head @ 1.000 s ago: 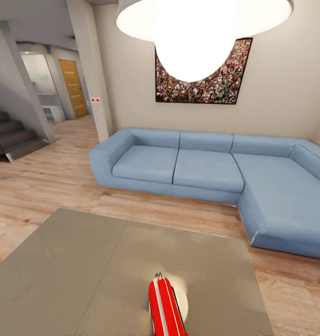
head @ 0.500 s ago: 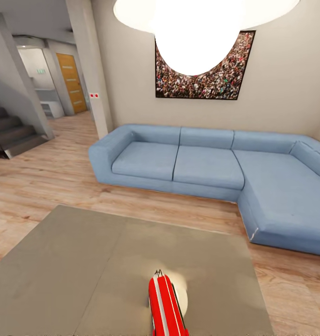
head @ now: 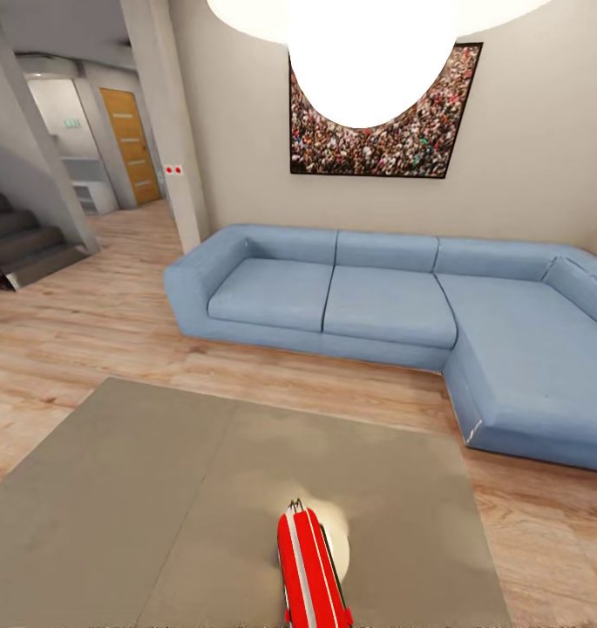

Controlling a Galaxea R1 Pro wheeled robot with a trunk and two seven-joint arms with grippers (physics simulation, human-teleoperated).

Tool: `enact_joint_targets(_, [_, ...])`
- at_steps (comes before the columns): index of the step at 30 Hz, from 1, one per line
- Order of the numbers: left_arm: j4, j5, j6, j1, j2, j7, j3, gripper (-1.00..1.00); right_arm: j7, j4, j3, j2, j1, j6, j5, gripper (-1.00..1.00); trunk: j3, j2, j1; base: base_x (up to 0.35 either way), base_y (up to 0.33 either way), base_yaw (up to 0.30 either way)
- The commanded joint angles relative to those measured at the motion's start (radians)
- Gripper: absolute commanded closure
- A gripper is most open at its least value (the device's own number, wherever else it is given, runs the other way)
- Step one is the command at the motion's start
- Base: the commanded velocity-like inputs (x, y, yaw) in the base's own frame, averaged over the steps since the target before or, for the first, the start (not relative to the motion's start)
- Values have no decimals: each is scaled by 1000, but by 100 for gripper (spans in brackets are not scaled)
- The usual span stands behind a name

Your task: Turn on the radio receiver that's on the table in the living room.

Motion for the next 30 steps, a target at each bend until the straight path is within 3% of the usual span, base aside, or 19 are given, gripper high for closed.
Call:
enact_joint_targets(1, [0, 0, 0, 0, 1, 0, 0, -100, 0, 0, 0, 0, 0, 0, -1, -100, -2, 0, 0, 0, 0, 0])
enact_joint_targets(9, [1, 34, 0, 0, 2, 0, 0, -100, 0, 0, 1, 0, 0, 0, 0, -100, -15, 0, 0, 0, 0, 0])
enact_joint_targets(30, [1, 37, 0, 0, 1, 0, 0, -100, 1, 0, 2, 0, 0, 0, 4, -100, -48, 0, 0, 0, 0, 0])
